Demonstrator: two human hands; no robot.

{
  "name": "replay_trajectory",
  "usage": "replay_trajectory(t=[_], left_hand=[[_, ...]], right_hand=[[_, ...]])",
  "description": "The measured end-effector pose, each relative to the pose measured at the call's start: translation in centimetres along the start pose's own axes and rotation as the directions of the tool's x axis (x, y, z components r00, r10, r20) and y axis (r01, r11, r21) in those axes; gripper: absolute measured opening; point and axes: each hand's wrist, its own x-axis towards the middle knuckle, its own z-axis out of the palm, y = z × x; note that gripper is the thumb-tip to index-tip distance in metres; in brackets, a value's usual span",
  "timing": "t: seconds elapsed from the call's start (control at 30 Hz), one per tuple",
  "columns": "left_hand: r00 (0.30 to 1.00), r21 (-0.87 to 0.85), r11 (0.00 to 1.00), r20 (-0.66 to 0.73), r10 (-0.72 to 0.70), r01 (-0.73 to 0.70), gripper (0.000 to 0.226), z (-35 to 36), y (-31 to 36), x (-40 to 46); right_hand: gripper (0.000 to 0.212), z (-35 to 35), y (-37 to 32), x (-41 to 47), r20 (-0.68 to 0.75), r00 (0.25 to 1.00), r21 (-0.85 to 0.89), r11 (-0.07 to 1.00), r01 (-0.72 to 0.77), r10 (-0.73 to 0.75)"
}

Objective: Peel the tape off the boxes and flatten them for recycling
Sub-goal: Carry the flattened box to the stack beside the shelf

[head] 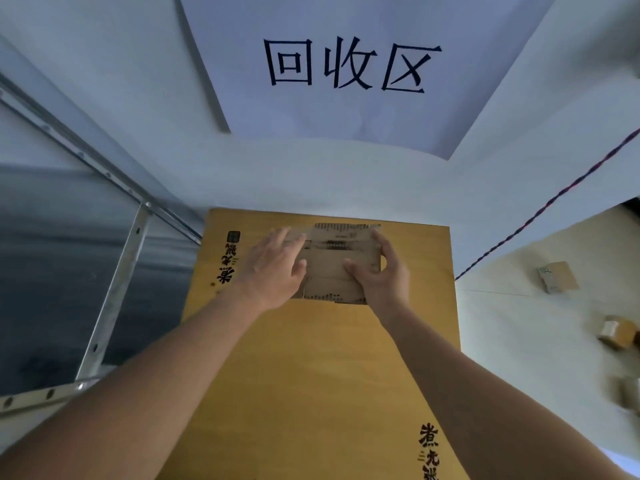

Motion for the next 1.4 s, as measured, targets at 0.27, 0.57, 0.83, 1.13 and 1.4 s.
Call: replay_trajectory(t=[0.27, 0.57, 0.83, 1.13, 1.4], left_hand=[[0.999, -0.007, 1.000, 0.038, 0.030, -0.030, 0.064, 4.1, -2.3, 3.7], [0.998, 0.065, 0.997, -0.034, 0.053, -0.051, 0.059, 6.5, -2.8, 5.1], [0.998, 0.126, 0.992, -0.056, 0.035, -0.028, 0.063, 7.0, -1.2, 5.0], [0.998, 0.194, 0.980, 0.042, 0.044, -0.051, 0.064, 5.8, -1.2, 5.6], [0.999, 0.190, 0.981, 0.030, 0.026, -0.031, 0.063, 5.5, -0.6, 6.1]], right_hand=[[0.080, 3.3, 2.4, 3.5, -0.054, 0.998, -0.031, 0.999, 0.007, -0.009], [0.074, 3.8, 3.2, 4.1, -0.138, 0.962, -0.671, 0.737, 0.084, -0.235], [0.056, 5.9, 2.0, 3.7, 0.243, 0.928, -0.832, 0.432, 0.348, -0.281], [0.076, 5.8, 0.3, 4.4, 0.332, 0.943, -0.837, 0.467, 0.287, 0.016], [0.076, 6.6, 0.3, 4.4, 0.306, 0.952, -0.843, 0.468, 0.266, 0.010]])
